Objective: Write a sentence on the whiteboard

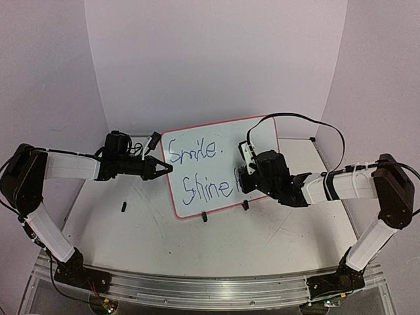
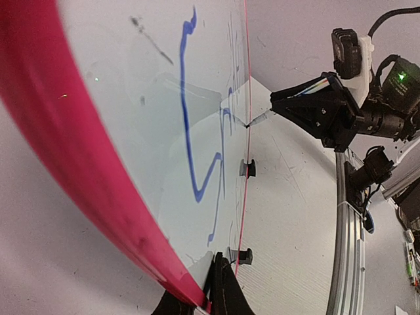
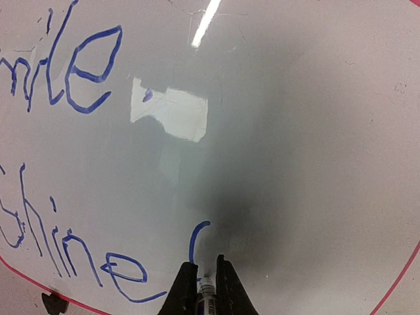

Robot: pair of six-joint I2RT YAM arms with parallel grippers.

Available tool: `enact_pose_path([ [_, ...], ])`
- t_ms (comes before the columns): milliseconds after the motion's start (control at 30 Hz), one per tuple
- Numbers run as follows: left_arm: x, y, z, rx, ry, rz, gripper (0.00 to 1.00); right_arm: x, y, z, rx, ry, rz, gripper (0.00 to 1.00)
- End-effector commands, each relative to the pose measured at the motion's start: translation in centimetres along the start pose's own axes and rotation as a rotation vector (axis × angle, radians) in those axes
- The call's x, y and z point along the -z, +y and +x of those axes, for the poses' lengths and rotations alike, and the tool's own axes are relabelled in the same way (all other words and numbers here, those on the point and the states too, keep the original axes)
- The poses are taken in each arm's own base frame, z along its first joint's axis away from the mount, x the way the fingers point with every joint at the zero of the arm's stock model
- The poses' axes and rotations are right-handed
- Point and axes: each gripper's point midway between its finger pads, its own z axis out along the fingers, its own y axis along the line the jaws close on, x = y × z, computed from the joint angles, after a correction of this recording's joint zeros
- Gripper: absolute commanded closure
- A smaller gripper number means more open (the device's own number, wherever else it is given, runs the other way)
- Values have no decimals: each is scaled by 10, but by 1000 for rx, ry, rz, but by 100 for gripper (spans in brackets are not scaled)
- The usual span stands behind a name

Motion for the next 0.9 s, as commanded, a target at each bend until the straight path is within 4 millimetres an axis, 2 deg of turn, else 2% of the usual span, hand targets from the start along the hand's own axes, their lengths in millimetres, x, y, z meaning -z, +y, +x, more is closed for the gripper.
enact_pose_path([
  [0,-4,48,58,-9,167,-226,100,6,-16,-25,-20,-69,68,100],
  [333,-5,49,59,-8,169,-225,100,8,-13,13,-32,14,46,100],
  [867,-5,48,60,-7,171,-221,100,2,8,28,-45,48,-27,100],
])
